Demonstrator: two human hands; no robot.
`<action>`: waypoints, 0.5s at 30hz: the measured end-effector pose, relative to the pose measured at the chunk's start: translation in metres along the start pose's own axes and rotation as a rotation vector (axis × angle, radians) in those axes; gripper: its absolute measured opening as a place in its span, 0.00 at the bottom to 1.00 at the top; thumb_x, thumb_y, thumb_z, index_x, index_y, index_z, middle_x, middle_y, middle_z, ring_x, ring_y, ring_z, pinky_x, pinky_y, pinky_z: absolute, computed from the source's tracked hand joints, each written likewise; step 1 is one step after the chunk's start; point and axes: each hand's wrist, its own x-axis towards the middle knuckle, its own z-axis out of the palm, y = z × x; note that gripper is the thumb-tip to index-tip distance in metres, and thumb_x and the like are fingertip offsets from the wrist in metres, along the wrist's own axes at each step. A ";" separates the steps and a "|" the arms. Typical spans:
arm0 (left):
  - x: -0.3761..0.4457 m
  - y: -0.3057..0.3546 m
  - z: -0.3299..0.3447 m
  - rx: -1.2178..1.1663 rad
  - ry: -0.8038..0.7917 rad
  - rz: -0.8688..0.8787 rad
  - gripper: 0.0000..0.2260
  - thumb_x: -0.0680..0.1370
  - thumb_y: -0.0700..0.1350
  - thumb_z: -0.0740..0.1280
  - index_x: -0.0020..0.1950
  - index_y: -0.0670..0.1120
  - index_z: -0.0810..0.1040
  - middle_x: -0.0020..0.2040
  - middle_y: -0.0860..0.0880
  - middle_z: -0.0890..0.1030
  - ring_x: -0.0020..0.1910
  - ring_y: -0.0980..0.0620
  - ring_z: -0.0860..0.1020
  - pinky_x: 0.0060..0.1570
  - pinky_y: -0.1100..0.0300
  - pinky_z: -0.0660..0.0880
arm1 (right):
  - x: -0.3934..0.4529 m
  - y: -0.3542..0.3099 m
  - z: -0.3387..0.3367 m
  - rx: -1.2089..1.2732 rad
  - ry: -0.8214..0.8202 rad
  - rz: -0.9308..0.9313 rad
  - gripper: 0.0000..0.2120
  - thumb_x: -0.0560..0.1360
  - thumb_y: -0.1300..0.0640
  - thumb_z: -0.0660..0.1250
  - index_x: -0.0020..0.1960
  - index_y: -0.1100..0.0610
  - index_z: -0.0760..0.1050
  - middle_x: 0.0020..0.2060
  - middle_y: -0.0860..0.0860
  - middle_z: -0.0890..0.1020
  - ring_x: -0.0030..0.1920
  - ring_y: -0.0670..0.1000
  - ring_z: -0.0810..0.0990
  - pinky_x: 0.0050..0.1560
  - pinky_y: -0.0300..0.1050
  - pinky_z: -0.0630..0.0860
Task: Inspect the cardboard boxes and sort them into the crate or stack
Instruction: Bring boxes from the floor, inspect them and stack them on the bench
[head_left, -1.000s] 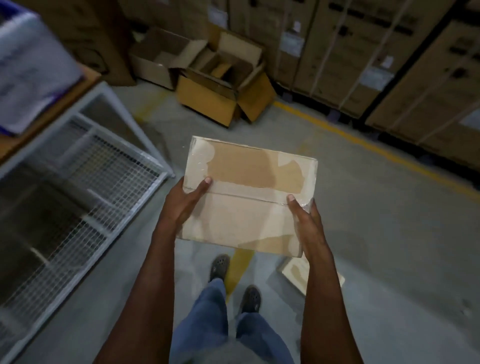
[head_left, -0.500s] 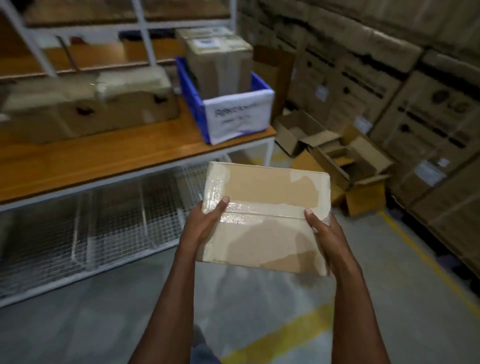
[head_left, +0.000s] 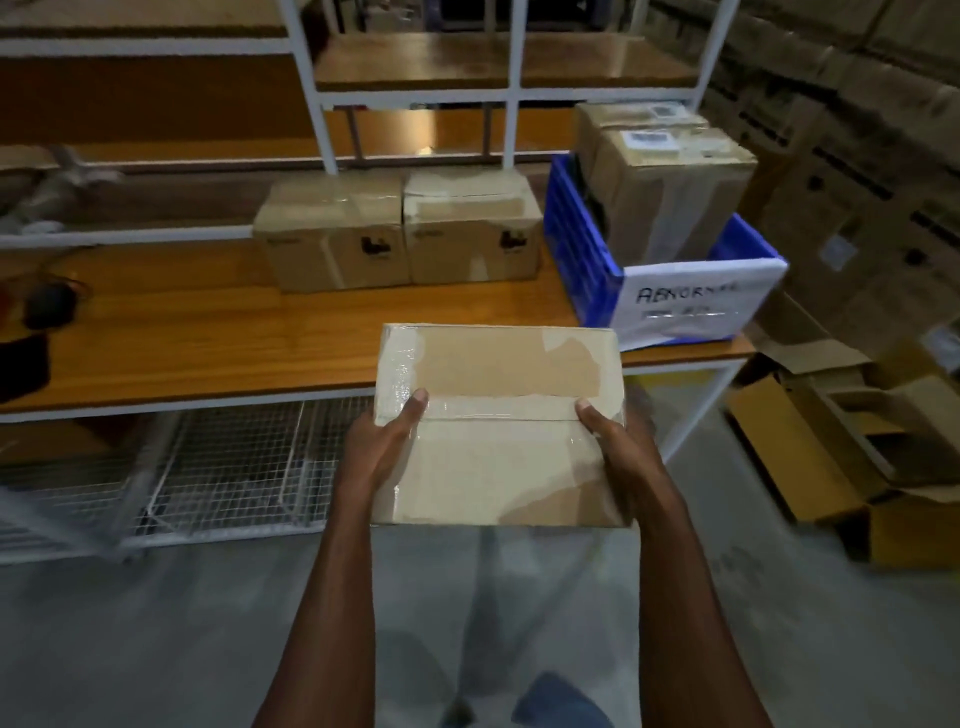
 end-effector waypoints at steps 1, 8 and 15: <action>0.007 -0.001 -0.005 -0.014 0.010 -0.005 0.24 0.75 0.69 0.69 0.63 0.56 0.80 0.54 0.53 0.81 0.53 0.49 0.80 0.53 0.54 0.73 | 0.009 -0.003 0.010 0.015 -0.025 0.025 0.12 0.80 0.49 0.72 0.63 0.44 0.77 0.56 0.46 0.84 0.52 0.48 0.83 0.44 0.45 0.77; 0.072 0.003 -0.014 -0.079 0.109 -0.077 0.25 0.76 0.65 0.71 0.65 0.50 0.80 0.56 0.48 0.83 0.56 0.45 0.81 0.57 0.51 0.76 | 0.088 -0.020 0.058 0.043 -0.140 0.089 0.15 0.79 0.49 0.73 0.65 0.44 0.76 0.56 0.48 0.86 0.53 0.51 0.85 0.44 0.47 0.81; 0.158 0.026 -0.004 -0.043 0.135 -0.121 0.28 0.75 0.67 0.71 0.66 0.48 0.80 0.58 0.48 0.82 0.56 0.44 0.80 0.62 0.46 0.77 | 0.186 -0.045 0.083 -0.052 -0.158 0.048 0.19 0.78 0.45 0.73 0.66 0.48 0.77 0.56 0.47 0.85 0.55 0.51 0.84 0.46 0.46 0.77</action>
